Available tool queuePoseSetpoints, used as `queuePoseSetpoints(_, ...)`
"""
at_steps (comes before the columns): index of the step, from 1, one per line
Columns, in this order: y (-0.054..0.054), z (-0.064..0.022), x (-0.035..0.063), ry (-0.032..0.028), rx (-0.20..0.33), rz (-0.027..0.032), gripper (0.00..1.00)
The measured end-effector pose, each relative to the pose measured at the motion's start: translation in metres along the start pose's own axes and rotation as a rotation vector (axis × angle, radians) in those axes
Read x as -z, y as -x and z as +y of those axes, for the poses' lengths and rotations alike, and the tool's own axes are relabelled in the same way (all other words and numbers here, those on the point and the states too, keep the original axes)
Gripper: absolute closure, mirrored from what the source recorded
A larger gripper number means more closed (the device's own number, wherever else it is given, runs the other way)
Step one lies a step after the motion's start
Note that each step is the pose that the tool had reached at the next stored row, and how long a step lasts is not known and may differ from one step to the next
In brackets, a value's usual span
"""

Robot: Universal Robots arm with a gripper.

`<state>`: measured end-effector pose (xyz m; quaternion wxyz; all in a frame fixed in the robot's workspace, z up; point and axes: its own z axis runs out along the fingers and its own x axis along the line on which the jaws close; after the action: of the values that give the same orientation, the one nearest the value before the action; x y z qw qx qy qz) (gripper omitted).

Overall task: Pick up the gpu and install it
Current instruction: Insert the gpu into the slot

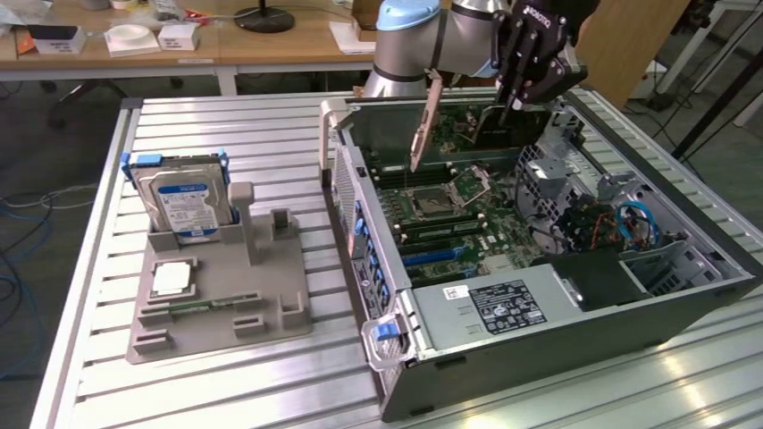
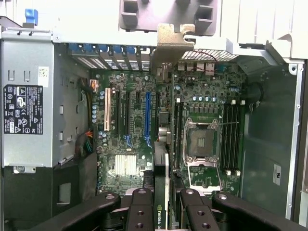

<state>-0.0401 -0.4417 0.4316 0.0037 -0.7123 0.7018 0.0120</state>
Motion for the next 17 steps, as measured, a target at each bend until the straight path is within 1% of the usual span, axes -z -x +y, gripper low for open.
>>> queuePoseSetpoints(2, 0.000, 0.0000, -0.0013, -0.0027, 0.000, -0.0041, 0.74)
queuePoseSetpoints(4, 0.000, -0.0001, -0.0033, -0.0042, 0.000, -0.0064, 0.74)
queuePoseSetpoints(14, 0.001, -0.0003, -0.0210, -0.0056, 0.000, -0.0065, 0.74)
queuePoseSetpoints(17, 0.001, -0.0003, -0.0222, -0.0058, 0.000, -0.0066, 0.74)
